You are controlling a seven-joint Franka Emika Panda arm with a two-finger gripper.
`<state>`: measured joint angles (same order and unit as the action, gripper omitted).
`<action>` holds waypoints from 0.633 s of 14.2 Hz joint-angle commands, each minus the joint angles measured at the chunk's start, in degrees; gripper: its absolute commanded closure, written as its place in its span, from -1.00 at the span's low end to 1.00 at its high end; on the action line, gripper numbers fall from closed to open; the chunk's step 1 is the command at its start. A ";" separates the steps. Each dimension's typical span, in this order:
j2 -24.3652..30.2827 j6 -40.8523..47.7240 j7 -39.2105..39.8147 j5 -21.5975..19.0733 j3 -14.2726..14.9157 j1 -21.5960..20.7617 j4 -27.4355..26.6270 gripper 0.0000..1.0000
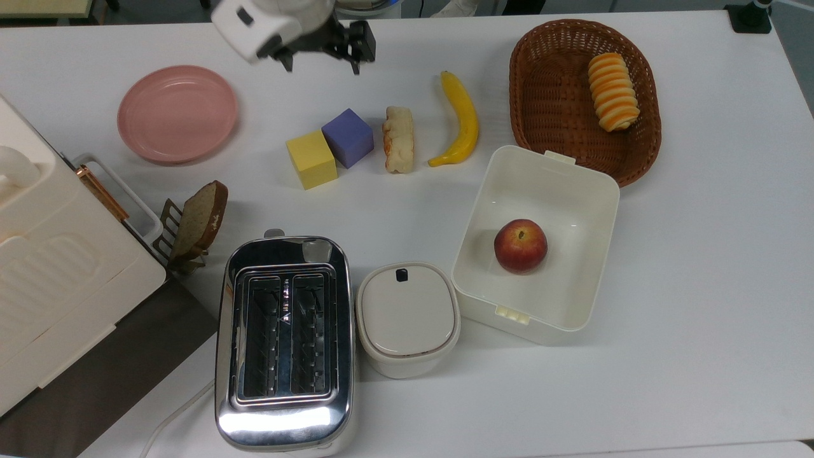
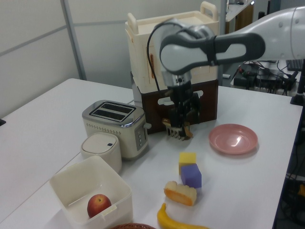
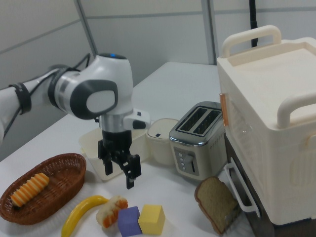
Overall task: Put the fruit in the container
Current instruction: 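Move the gripper over the yellow banana and lower toward it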
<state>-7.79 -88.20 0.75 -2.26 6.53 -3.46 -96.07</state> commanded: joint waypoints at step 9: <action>0.50 -1.53 -7.60 0.32 0.33 -20.08 -9.74 -1.00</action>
<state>-8.25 -88.52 -4.64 -2.26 6.06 -19.82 -103.07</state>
